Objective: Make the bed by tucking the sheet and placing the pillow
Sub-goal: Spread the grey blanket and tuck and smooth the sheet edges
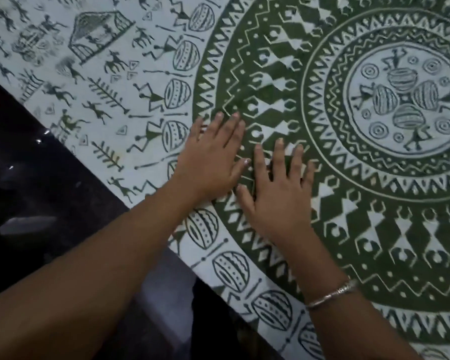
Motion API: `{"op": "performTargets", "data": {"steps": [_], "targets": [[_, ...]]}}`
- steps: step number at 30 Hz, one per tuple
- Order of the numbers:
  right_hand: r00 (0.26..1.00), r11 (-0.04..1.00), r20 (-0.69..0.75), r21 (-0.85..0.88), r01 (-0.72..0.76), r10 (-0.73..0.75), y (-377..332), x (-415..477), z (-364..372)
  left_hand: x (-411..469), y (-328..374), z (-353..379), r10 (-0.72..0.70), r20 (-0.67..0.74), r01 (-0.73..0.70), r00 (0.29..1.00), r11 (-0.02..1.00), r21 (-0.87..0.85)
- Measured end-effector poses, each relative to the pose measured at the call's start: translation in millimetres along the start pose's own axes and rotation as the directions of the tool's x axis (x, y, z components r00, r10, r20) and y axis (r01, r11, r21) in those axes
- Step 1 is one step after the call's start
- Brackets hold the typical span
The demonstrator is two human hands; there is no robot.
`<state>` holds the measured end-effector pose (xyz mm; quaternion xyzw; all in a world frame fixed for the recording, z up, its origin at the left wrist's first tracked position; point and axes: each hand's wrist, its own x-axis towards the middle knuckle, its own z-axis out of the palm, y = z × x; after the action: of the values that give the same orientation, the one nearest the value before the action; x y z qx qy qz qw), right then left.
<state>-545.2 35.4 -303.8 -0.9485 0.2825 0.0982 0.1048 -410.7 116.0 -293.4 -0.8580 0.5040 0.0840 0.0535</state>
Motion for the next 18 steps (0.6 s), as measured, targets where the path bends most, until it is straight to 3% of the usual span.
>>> {"op": "performTargets", "data": {"steps": [3, 6, 8, 12, 14, 16, 18], "targets": [[0.991, 0.99, -0.019, 0.052, -0.128, 0.129, -2, 20, -5, 5, -6, -7, 0.211, -0.034, -0.211, 0.977, 0.977, 0.01], [0.962, 0.96, -0.026, 0.077, -0.27, 0.272, -16, 28, -8, 11, -25, -6, 0.242, 0.063, -0.24, 0.968, 0.97, -0.04], [0.97, 0.969, 0.006, 0.049, -0.242, 0.242, -34, 33, -10, 19, -55, -4, 0.178, 0.078, -0.178, 0.981, 0.984, -0.008], [0.996, 0.996, 0.015, 0.004, 0.086, -0.086, -68, 66, -14, 33, -105, -9, -0.088, 0.068, 0.09, 0.994, 0.996, -0.027], [0.986, 0.985, 0.003, 0.03, 0.168, -0.168, -75, 86, -19, 33, -105, -12, 0.006, 0.033, -0.005, 0.999, 0.999, -0.035], [0.996, 0.994, 0.0, 0.052, 0.094, -0.094, -73, 100, -23, 33, -102, -12, 0.179, 0.009, -0.178, 0.984, 0.982, -0.062], [1.0, 0.999, 0.001, 0.031, -0.023, 0.023, -75, 104, -23, 35, -114, -10, 0.206, 0.042, -0.203, 0.978, 0.976, -0.073]]}}
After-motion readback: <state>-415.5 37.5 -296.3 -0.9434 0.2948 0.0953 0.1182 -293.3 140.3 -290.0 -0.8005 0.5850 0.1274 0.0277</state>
